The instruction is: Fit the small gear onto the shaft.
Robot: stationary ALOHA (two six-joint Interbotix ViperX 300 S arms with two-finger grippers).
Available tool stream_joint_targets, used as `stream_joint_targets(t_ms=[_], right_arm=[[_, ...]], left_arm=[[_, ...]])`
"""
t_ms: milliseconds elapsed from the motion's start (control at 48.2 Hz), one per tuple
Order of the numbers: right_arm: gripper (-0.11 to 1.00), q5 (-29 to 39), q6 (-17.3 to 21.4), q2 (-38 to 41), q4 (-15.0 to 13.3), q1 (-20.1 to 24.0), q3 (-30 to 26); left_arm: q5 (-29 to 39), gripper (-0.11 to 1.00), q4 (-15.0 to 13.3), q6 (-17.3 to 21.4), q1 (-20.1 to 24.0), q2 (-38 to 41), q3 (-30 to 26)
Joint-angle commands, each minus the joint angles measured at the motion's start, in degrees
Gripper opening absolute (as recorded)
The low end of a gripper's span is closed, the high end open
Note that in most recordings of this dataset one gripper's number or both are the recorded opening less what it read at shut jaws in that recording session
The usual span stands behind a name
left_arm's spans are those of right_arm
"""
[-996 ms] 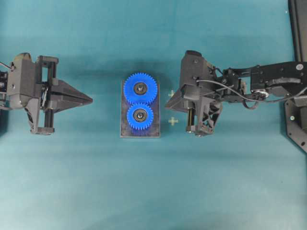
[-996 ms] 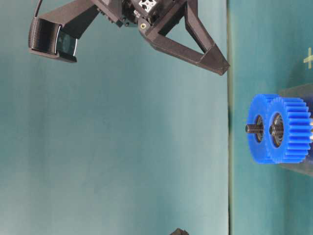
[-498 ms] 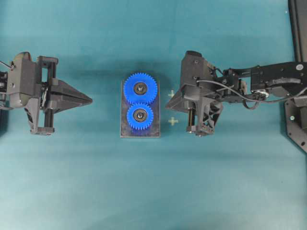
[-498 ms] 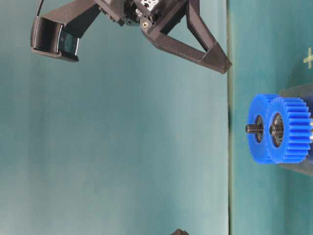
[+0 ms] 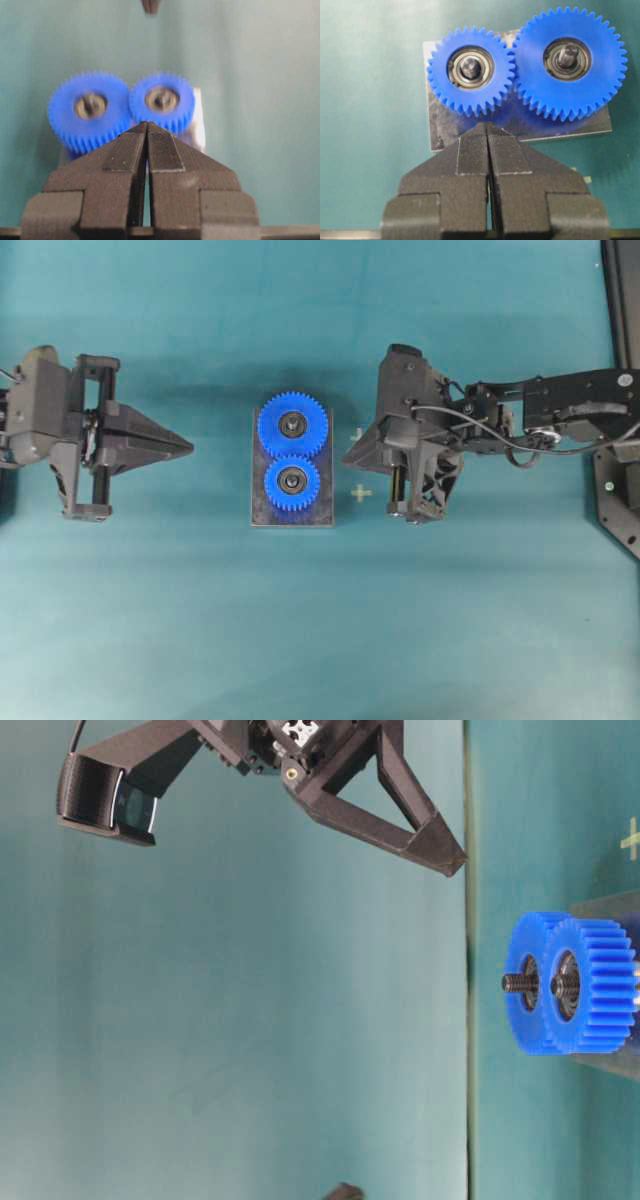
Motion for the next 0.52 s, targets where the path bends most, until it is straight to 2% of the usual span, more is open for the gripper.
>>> stream_joint_targets(t_ms=[0, 498], right_arm=[[-0.01, -0.4, 0.6, -1.9, 0.0, 0.0, -0.4], [0.01, -0.4, 0.7, -4.0, 0.1, -0.1, 1.0]], left_arm=[[-2.9, 0.00, 0.2, 0.1, -0.1, -0.6, -0.2], [-4.4, 0.00, 0.2, 0.0, -0.2, -5.3, 3.5]])
